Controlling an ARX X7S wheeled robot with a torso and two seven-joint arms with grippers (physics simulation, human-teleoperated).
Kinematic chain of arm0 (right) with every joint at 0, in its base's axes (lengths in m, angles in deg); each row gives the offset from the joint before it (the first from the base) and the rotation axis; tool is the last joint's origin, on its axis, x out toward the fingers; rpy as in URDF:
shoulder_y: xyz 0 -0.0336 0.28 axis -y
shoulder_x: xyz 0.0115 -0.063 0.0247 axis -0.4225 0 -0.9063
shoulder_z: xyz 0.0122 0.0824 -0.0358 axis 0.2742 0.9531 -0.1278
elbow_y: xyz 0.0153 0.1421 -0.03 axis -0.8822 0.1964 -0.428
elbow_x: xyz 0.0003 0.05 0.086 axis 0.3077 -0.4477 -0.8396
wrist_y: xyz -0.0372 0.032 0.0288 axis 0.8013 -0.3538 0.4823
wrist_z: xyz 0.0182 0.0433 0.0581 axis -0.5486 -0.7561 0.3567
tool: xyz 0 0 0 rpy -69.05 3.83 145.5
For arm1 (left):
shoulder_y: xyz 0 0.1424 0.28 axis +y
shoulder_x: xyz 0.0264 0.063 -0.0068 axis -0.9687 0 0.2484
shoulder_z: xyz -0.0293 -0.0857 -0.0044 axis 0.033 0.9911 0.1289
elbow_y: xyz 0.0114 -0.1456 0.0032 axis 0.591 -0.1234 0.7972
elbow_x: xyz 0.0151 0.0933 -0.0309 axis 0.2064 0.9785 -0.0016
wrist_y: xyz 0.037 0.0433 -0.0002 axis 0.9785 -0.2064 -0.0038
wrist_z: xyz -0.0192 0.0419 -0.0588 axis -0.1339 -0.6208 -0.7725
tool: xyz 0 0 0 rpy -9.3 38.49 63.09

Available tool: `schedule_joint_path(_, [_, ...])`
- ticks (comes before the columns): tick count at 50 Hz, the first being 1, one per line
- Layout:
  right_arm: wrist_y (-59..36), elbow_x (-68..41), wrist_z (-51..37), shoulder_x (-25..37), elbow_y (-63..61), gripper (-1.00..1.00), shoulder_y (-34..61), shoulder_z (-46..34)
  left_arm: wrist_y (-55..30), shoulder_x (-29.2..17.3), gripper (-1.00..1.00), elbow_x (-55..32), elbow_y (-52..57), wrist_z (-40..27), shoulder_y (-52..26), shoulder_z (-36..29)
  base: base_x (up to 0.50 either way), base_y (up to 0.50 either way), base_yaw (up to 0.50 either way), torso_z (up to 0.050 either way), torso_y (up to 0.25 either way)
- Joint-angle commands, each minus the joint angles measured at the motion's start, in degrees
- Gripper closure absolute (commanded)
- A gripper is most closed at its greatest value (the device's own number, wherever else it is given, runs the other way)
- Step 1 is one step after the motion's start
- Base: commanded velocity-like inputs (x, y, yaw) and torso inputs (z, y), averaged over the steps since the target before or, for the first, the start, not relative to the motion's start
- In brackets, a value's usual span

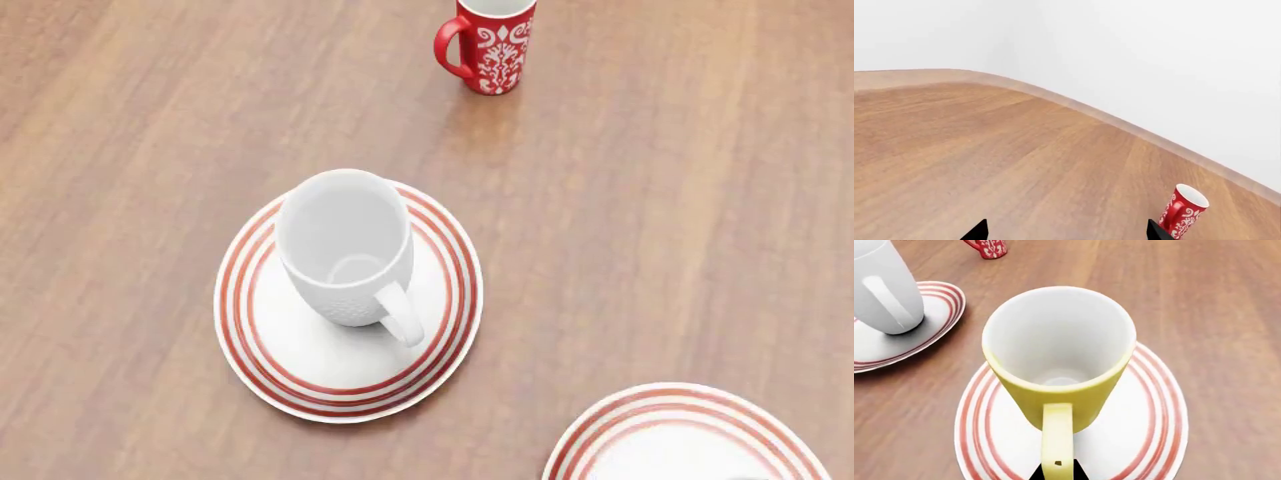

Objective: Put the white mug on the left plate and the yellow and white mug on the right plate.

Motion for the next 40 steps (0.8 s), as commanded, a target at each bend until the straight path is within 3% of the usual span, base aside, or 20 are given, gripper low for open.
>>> schedule_joint_path(1, [0.66,-0.83,-0.25,0.7,1.5,1.0,1.11,-0.57,0.11,-0.07,-1.0,-0.01,-0.2,-0.04,-0.12,-0.19,0.0,0.0,0.0,0.0,0.0])
schedule_joint_path(16, [1.48,-0.61,-1.6,0.79,2.82,1.0,1.27,-1.17,0.17,-0.26,-1.0,-0.05,-0.15,-0.24,-0.24,-0.4,0.0,0.0,0.0,0.0,0.0])
schedule_joint_path(17, [1.54,-0.75,-1.72,0.76,2.78,-1.0,1.27,-1.11,0.17,-0.31,-1.0,-0.1,-0.09,-0.28,-0.22,-0.36,0.0,0.0,0.0,0.0,0.0])
schedule_joint_path(25, [4.13,0.01,-1.87,0.55,1.15,-1.0,0.32,-1.37,0.22,-0.4,-1.0,-0.13,0.04,-0.5,-0.2,-0.38,0.0,0.0,0.0,0.0,0.0])
schedule_joint_path(40, [17.65,5.08,-2.36,-1.63,-2.3,-1.0,-2.16,0.04,0.36,-0.39,-1.0,-0.1,-0.29,-0.66,-0.53,-0.64,0.0,0.0,0.0,0.0,0.0])
